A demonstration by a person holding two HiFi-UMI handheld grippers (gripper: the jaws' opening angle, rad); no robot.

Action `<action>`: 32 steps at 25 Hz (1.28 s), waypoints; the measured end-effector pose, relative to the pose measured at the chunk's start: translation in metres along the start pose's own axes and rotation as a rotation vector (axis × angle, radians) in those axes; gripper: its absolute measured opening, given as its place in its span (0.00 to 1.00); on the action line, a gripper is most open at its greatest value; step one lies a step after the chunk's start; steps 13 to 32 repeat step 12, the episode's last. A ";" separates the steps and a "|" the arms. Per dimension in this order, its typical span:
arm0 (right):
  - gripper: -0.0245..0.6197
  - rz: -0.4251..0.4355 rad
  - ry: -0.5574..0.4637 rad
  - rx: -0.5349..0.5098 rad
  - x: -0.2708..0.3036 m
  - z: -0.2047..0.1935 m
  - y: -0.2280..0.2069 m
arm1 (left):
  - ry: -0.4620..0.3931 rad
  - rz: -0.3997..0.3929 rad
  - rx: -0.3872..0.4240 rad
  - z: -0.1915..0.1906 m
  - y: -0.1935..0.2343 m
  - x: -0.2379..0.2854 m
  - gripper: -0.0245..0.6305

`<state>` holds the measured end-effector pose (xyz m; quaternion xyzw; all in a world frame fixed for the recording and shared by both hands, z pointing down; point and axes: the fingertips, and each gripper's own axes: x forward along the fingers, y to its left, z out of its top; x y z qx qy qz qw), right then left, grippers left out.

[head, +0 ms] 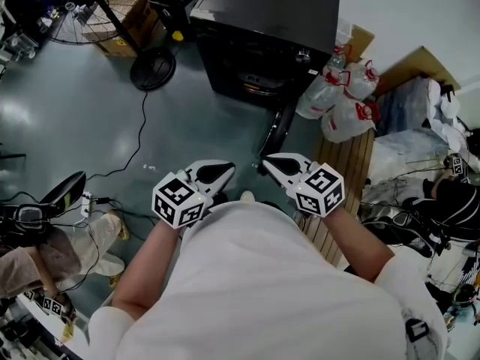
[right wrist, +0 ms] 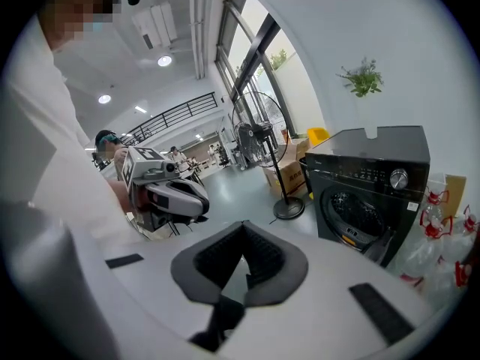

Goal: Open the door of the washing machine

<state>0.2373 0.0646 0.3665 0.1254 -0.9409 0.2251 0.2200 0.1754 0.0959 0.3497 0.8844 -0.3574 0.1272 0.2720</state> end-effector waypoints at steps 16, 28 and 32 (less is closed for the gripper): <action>0.05 0.014 -0.007 -0.006 -0.010 -0.010 -0.004 | 0.005 0.023 -0.007 -0.005 -0.004 0.010 0.06; 0.05 0.014 -0.007 -0.006 -0.010 -0.010 -0.004 | 0.005 0.023 -0.007 -0.005 -0.004 0.010 0.06; 0.05 0.014 -0.007 -0.006 -0.010 -0.010 -0.004 | 0.005 0.023 -0.007 -0.005 -0.004 0.010 0.06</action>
